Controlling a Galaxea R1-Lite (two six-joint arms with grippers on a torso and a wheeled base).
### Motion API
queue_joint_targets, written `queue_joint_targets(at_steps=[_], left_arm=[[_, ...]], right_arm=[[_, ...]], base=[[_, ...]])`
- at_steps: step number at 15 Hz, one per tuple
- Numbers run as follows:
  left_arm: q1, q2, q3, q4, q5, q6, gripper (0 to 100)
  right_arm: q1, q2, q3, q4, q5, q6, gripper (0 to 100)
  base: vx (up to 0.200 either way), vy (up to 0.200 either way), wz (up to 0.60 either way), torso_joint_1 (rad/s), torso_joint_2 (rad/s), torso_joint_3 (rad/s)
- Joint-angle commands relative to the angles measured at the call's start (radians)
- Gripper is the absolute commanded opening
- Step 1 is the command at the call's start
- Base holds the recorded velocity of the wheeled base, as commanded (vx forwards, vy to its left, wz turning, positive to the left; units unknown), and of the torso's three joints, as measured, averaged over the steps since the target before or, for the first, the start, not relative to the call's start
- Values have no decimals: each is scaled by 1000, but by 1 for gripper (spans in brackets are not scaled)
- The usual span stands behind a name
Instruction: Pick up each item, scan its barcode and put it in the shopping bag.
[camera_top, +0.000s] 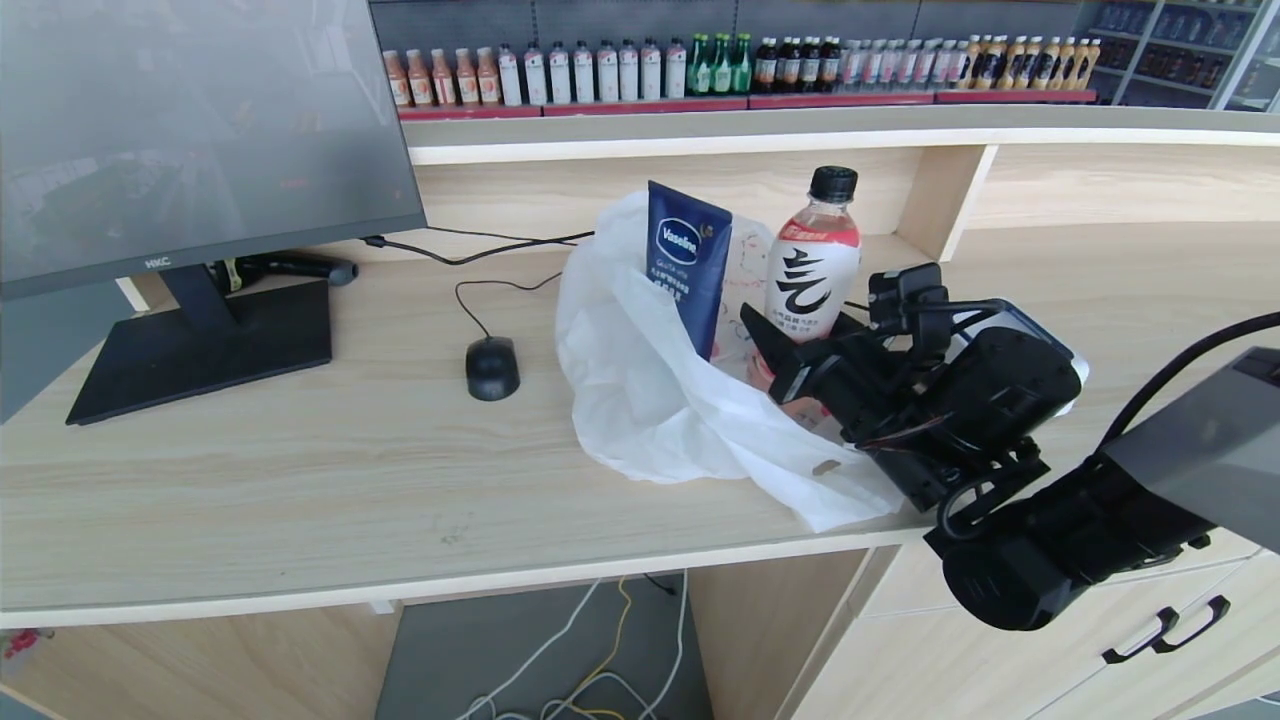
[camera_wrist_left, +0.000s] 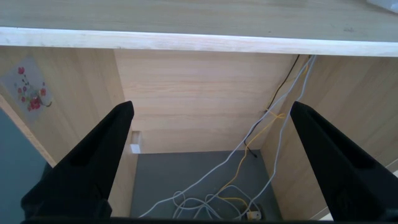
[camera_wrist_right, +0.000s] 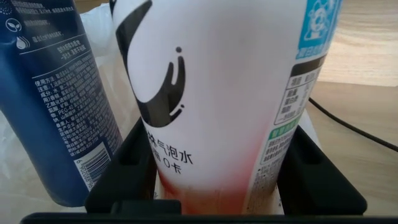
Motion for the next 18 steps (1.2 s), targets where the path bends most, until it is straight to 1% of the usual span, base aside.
queue_joint_targets(at_steps=[1, 5, 6, 9, 12, 15, 17, 18], left_arm=[[-1, 0, 0, 0, 0, 0, 100], [1, 0, 0, 0, 0, 0, 100], [-1, 0, 0, 0, 0, 0, 100], [1, 0, 0, 0, 0, 0, 100], [-1, 0, 0, 0, 0, 0, 100], [-1, 0, 0, 0, 0, 0, 100], [-1, 0, 0, 0, 0, 0, 100], [-1, 0, 0, 0, 0, 0, 100]], right_arm=[[0, 0, -7, 0, 0, 0, 0], [0, 2, -7, 0, 3, 0, 0], [-1, 2, -11, 0, 15, -1, 100], [0, -4, -14, 0, 20, -1, 100], [0, -79, 18, 0, 20, 0, 100], [8, -228, 154, 0, 21, -1, 100], [45, -412, 262, 0, 21, -6, 100], [60, -532, 349, 0, 20, -10, 100]], base=[[0, 0, 0, 0, 0, 0], [0, 0, 0, 0, 0, 0], [0, 0, 0, 0, 0, 0], [0, 0, 0, 0, 0, 0], [0, 0, 0, 0, 0, 0], [0, 0, 0, 0, 0, 0], [0, 0, 0, 0, 0, 0], [0, 0, 0, 0, 0, 0]])
